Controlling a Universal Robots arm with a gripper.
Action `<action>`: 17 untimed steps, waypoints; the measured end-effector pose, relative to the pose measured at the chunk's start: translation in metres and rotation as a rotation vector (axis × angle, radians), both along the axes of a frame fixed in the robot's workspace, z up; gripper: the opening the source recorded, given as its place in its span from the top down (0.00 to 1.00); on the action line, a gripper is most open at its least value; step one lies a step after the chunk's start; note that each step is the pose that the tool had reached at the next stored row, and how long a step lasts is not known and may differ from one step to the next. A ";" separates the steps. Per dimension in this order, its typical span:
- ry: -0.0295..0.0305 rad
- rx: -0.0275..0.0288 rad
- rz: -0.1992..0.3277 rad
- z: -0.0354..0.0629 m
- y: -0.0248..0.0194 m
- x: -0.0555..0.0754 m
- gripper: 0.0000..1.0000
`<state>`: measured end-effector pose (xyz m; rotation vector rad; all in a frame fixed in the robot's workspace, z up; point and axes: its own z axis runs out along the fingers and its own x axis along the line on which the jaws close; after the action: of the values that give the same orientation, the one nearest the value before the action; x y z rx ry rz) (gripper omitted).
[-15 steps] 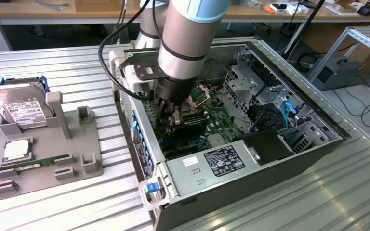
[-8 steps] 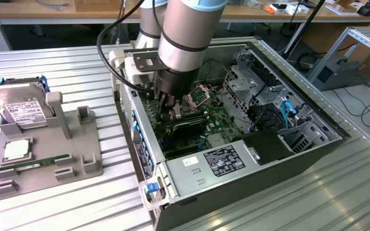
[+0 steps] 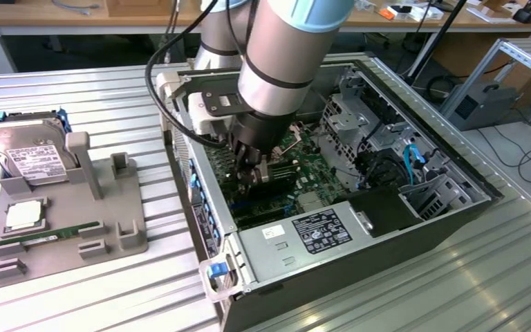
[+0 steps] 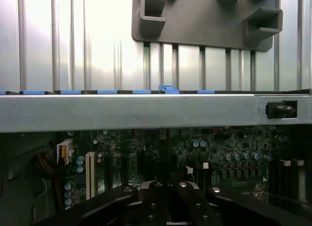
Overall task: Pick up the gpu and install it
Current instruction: 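Press down on the gpu until it lock into place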
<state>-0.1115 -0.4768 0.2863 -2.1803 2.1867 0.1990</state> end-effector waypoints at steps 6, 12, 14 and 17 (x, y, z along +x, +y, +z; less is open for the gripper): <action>0.0030 0.0001 0.001 -0.0031 0.0069 0.006 0.89; 0.0067 0.0001 0.001 -0.0087 0.0035 0.007 0.89; 0.0080 -0.0002 0.001 -0.0113 0.0034 0.008 0.89; 0.0090 0.0001 0.001 -0.0142 0.0034 0.008 0.89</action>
<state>-0.1036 -0.4734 0.2720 -2.1851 2.1899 0.2094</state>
